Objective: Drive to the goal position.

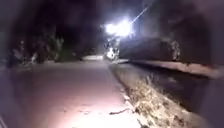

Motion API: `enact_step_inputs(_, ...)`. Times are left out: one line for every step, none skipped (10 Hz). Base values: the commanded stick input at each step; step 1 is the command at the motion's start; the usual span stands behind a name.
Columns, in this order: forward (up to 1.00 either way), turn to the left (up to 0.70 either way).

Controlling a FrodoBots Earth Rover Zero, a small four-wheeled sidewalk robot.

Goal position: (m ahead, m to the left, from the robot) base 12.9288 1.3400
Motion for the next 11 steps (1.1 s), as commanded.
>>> enact_step_inputs(0.7, 0.0)
enact_step_inputs(0.7, 0.0)
enact_step_inputs(0.7, 0.26)
enact_step_inputs(0.7, 0.2)
enact_step_inputs(0.7, 0.0)
enact_step_inputs(0.7, 0.0)
enact_step_inputs(0.7, 0.0)
enact_step_inputs(0.7, 0.0)
enact_step_inputs(0.7, 0.0)
enact_step_inputs(0.7, 0.0)
enact_step_inputs(0.7, 0.0)
